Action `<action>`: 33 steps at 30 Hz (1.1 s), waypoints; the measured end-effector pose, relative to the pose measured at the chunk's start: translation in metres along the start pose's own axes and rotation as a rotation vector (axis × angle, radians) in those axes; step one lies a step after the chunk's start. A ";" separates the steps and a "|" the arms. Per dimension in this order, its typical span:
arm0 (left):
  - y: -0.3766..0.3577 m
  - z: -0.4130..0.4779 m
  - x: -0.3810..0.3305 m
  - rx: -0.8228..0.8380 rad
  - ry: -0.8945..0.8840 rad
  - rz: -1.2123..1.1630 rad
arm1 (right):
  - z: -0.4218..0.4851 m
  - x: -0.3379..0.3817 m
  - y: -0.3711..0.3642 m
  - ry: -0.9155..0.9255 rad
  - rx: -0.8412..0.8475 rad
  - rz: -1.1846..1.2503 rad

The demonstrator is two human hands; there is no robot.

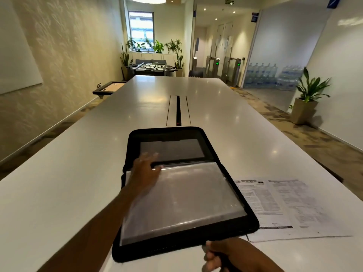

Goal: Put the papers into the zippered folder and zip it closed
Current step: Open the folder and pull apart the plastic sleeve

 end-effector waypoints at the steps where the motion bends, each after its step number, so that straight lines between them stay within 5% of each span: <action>1: -0.008 -0.011 -0.005 0.212 -0.107 0.002 | -0.004 0.001 0.000 -0.005 0.016 -0.054; 3: -0.022 -0.036 -0.001 0.612 -0.135 0.203 | -0.014 0.004 0.008 0.030 -0.068 -0.192; 6: -0.034 -0.063 0.019 0.729 -0.145 0.452 | -0.031 0.014 0.027 0.202 -0.303 -0.325; 13: -0.016 -0.062 0.003 0.418 -0.200 0.337 | -0.045 0.063 0.065 0.482 -0.740 -0.737; 17: 0.027 -0.054 -0.021 0.237 -0.259 0.135 | -0.029 0.091 0.076 0.460 -0.651 -1.064; 21: 0.080 -0.025 -0.050 0.210 -0.237 0.181 | 0.009 0.126 0.082 0.525 -0.714 -1.354; 28: 0.134 0.038 -0.068 -0.038 -0.079 0.136 | 0.085 0.207 0.078 0.766 -0.897 -1.069; 31: 0.121 0.031 -0.083 -0.388 -0.202 0.178 | 0.112 0.233 0.081 0.751 -0.943 -0.990; 33: 0.092 0.019 -0.091 -0.455 -0.331 0.215 | 0.130 0.247 0.088 0.705 -0.960 -0.971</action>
Point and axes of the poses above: each hand's wrist, its own z-axis towards the middle knuckle, its own y-axis out of the back of the hand, x = y × z, the point moved 2 cm from there along z, towards the middle knuckle, and after that the axes turned 15 degrees about x, right-handed, at the moved point
